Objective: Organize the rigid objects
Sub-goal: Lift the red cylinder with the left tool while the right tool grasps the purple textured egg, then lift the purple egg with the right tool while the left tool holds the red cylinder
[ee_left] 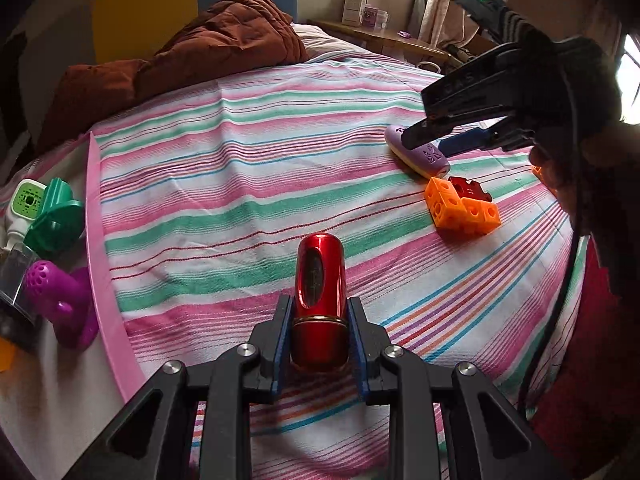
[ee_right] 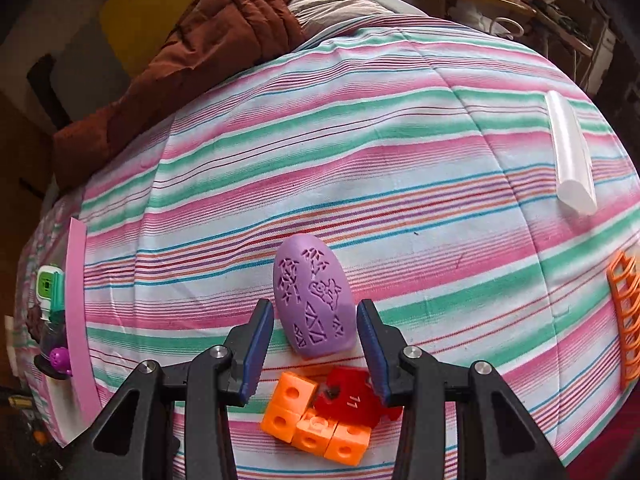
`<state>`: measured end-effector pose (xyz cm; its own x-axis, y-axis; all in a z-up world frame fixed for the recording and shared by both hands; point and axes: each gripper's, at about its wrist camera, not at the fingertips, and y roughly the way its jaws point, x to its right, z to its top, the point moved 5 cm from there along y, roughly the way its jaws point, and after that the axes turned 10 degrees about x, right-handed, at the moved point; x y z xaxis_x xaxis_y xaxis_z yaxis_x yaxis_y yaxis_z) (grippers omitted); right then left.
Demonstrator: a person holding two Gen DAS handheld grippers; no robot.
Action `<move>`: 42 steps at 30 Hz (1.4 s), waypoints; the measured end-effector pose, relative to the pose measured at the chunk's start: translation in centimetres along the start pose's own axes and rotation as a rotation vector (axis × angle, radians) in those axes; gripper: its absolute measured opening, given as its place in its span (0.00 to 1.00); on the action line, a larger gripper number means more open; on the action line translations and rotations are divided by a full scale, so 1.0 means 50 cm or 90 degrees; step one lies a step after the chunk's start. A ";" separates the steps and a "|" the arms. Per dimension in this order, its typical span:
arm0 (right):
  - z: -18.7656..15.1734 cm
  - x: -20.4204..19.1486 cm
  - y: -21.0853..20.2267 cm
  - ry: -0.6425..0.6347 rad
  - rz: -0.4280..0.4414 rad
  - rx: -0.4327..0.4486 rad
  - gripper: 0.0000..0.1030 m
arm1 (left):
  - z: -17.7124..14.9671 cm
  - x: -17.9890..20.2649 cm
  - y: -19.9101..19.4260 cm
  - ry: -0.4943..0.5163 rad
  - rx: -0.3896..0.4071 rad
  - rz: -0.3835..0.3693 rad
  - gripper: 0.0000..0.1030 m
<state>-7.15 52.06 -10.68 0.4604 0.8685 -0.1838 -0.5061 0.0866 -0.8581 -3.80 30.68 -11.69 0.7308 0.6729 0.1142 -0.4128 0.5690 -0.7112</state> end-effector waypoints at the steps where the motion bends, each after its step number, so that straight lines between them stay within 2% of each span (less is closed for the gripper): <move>1: 0.005 -0.003 0.014 -0.016 -0.015 -0.009 0.48 | -0.001 0.000 -0.001 -0.002 0.003 -0.002 0.26; 3: 0.007 -0.009 0.045 -0.035 -0.036 -0.029 0.49 | -0.002 0.001 -0.002 -0.005 0.010 -0.005 0.26; 4: 0.005 -0.012 0.058 -0.043 -0.042 -0.035 0.46 | -0.005 0.002 -0.004 -0.005 0.014 -0.005 0.26; 6: 0.004 -0.034 0.056 -0.088 -0.064 -0.013 0.43 | -0.008 0.001 -0.007 -0.003 0.020 -0.003 0.26; 8: -0.013 -0.074 0.054 -0.122 -0.016 -0.013 0.43 | -0.012 0.003 -0.011 -0.002 0.026 0.000 0.26; 12: -0.055 -0.156 0.051 -0.238 0.030 -0.015 0.43 | -0.014 0.005 -0.010 -0.001 0.031 0.006 0.26; 18: -0.064 -0.157 0.057 -0.228 0.063 -0.015 0.46 | -0.018 0.009 -0.009 0.006 0.042 0.017 0.26; 24: -0.077 -0.174 0.053 -0.296 0.039 0.019 0.46 | -0.025 0.008 -0.019 0.008 0.044 0.019 0.26; 42: -0.071 -0.189 0.060 -0.335 0.044 0.047 0.45 | -0.028 0.008 -0.041 -0.002 0.021 0.037 0.25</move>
<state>-10.41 42.35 -13.21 0.0061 0.9991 0.0421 -0.5808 0.0378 -0.8132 -1.89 29.14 -11.18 0.7030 0.7071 0.0762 -0.4722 0.5442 -0.6935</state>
